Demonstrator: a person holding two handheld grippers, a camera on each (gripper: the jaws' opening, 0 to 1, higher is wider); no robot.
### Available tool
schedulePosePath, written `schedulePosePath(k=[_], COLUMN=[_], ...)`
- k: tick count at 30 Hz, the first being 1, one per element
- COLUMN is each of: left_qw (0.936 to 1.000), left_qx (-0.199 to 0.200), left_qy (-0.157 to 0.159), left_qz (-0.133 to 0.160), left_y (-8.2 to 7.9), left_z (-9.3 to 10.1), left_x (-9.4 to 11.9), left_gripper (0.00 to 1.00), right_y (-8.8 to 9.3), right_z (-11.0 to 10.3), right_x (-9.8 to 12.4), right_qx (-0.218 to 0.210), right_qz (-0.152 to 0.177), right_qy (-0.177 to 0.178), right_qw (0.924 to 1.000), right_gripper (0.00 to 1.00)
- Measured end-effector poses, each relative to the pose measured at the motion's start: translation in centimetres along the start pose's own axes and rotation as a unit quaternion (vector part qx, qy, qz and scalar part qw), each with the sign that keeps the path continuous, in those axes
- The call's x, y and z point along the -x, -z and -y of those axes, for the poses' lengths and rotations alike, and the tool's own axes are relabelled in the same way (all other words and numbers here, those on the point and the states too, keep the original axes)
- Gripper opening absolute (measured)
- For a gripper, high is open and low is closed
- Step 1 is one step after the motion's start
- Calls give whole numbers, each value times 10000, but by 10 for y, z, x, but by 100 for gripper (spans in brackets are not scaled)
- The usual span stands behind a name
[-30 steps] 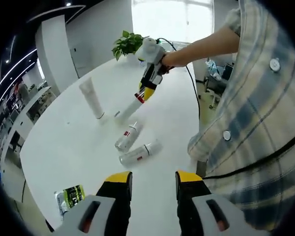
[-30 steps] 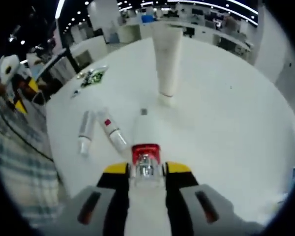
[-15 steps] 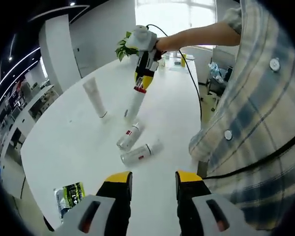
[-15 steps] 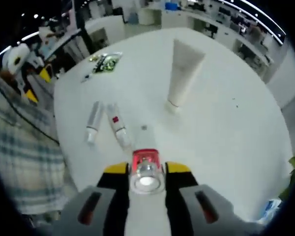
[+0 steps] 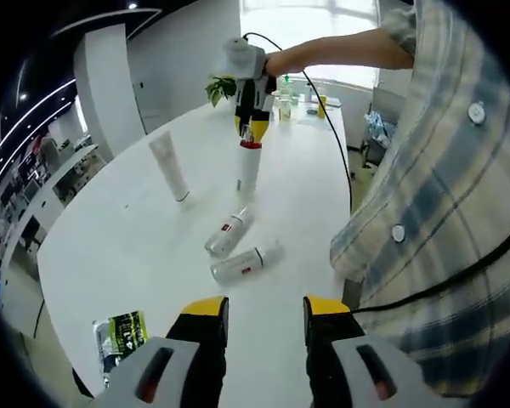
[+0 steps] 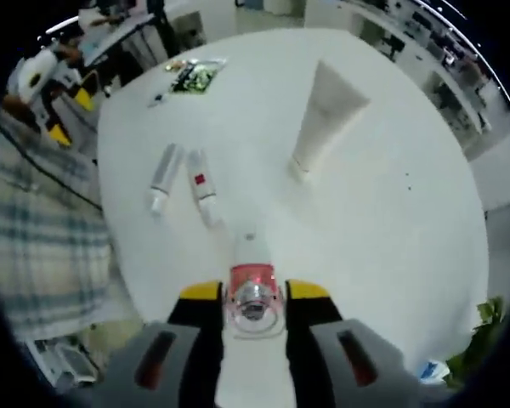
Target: Arrange the skincare products in the storage area until every visible bottle or jar stands upright without overlapping.
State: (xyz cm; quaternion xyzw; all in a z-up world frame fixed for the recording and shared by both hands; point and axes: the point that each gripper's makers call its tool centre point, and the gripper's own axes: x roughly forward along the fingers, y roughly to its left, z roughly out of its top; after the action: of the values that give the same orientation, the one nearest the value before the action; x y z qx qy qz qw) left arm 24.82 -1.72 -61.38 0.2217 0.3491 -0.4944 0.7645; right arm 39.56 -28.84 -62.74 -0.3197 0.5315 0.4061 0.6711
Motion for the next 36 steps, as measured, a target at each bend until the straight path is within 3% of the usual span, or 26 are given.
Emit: schedulePosePath(k=[9, 23, 26, 34, 36], left_qw=[10000, 10000, 9999, 10000, 10000], left_qx=[40, 60, 83, 50, 39], left_qy=[-25, -42, -55, -60, -67], left_qz=[1, -30, -22, -26, -23], left_y=[4, 5, 5, 3, 2], left_z=[-2, -2, -3, -3, -4], left_x=[0, 0, 0, -2, -2], left_gripper=[36, 36, 36, 36, 36], right_y=[-5, -32, -30, -30, -32], right_z=[4, 8, 8, 3, -3], right_x=[-2, -10, -11, -11, -13], right_qx=[268, 332, 342, 468, 291], right_qz=[-359, -405, -506, -367, -182], right_qy=[-51, -300, -331, -546, -724], right_qw=[9990, 9982, 9976, 9967, 9968], right_gripper=[25, 25, 26, 27, 29])
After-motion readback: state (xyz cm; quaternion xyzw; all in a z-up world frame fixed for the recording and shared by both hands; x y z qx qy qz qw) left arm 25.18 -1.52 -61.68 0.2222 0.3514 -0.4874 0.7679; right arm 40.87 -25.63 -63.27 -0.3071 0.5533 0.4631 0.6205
